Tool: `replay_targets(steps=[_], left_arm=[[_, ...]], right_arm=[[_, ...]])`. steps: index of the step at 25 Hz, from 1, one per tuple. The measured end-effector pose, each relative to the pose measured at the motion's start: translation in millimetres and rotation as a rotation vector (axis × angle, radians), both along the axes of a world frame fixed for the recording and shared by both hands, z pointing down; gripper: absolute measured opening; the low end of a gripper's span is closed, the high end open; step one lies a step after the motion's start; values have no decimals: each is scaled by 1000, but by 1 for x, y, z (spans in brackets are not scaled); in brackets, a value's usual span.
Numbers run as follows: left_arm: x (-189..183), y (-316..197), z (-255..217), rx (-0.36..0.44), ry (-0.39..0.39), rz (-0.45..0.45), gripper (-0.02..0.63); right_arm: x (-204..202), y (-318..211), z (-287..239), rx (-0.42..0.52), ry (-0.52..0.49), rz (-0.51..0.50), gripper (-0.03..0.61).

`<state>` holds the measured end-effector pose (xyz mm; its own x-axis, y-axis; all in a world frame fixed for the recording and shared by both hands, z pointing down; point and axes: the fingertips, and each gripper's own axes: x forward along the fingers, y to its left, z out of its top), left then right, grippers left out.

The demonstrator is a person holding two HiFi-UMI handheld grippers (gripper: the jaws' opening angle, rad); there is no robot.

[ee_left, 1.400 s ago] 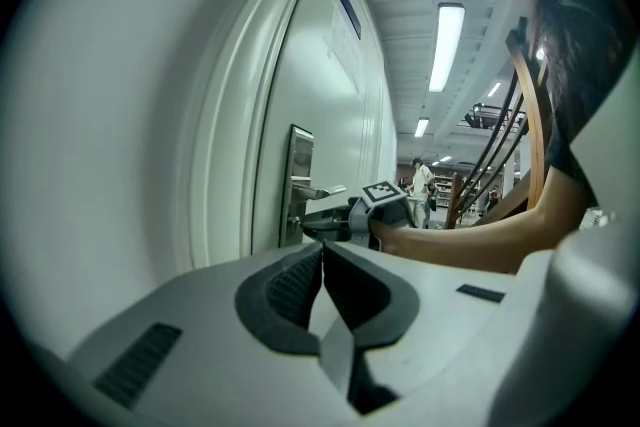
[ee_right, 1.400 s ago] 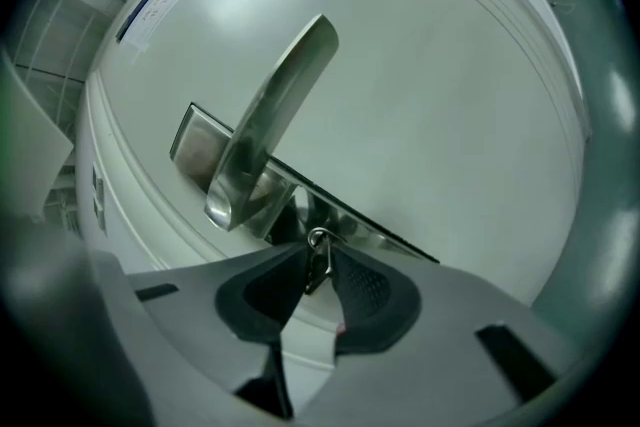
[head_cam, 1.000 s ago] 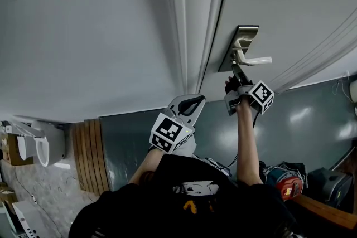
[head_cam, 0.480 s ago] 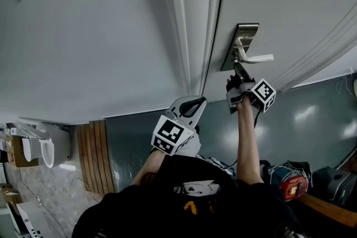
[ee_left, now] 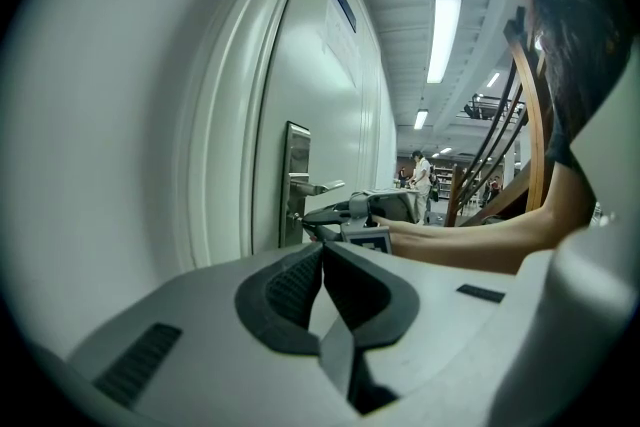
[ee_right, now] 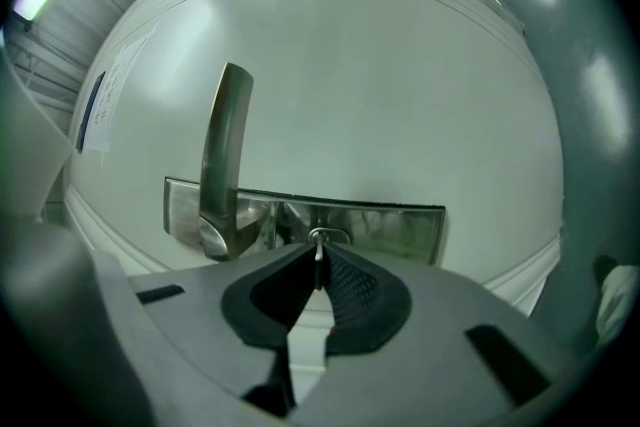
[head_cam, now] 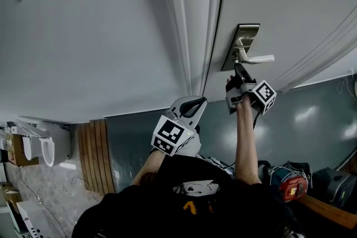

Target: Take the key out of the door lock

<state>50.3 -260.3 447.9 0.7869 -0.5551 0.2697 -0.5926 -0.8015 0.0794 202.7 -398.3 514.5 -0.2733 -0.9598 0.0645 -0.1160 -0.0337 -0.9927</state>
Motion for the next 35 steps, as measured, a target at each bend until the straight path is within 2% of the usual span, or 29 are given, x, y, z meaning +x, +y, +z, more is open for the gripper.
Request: replay_targets(steps=[14, 21, 26, 31, 35], left_arm=[[4, -5, -2, -2, 4, 3, 11], [3, -8, -3, -1, 5, -2, 11], [8, 11, -5, 8, 6, -3, 11], [9, -3, -3, 3, 16, 6, 11], [15, 1, -5, 7, 26, 27, 11]], right_arm=[[-7, 5, -8, -63, -83, 33, 20], [-7, 3, -9, -47, -183, 41, 20], [1, 50, -14, -11, -246, 40, 20], [-1, 55, -24, 34, -248, 23, 20], [3, 67, -26, 36, -229, 23, 20]])
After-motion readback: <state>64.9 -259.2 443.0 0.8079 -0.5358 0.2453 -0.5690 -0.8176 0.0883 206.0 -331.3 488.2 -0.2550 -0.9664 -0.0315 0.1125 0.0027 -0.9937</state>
